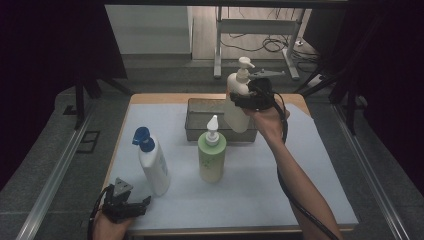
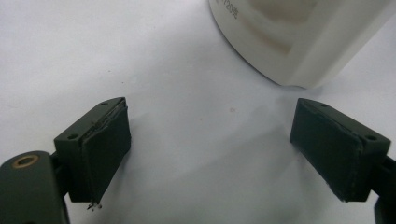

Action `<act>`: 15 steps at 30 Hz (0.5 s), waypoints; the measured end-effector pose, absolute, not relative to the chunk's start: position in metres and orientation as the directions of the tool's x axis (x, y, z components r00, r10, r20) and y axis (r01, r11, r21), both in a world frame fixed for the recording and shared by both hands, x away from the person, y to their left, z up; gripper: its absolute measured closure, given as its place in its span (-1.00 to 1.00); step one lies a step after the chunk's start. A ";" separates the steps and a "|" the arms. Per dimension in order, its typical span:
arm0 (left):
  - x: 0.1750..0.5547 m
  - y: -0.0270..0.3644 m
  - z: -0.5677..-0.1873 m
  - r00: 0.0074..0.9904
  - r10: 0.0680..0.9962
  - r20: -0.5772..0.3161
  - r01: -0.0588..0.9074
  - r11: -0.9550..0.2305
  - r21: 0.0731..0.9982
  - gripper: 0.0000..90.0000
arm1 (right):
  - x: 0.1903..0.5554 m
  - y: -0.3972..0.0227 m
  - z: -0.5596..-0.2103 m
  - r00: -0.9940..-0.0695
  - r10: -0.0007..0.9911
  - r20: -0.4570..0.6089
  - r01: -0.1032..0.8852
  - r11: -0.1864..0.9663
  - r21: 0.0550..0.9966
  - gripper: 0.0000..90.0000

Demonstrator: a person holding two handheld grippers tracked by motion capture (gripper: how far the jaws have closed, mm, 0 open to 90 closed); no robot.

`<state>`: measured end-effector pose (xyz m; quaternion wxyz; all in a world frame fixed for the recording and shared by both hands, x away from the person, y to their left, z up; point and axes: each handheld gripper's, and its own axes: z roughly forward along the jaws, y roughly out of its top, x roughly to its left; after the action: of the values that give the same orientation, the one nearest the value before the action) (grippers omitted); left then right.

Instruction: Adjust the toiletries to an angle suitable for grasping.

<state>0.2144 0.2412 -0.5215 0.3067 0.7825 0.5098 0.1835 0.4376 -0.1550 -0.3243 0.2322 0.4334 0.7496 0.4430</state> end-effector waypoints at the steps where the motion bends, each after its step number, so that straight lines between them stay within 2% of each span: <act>1: 0.214 0.241 -0.522 0.413 0.910 -0.026 0.685 -0.292 0.667 -0.73 | 0.440 -0.153 -0.324 -0.512 0.858 0.032 0.443 0.231 0.866 -0.18; 15: 0.214 0.241 -0.522 0.412 0.911 -0.029 0.686 -0.289 0.668 -0.73 | 0.460 -0.135 -0.338 -0.496 0.868 0.023 0.448 0.233 0.863 -0.18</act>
<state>0.2143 0.2411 -0.5216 0.3077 0.7818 0.5106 0.1827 0.4602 -0.1350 -0.3383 0.2410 0.4402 0.7474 0.4353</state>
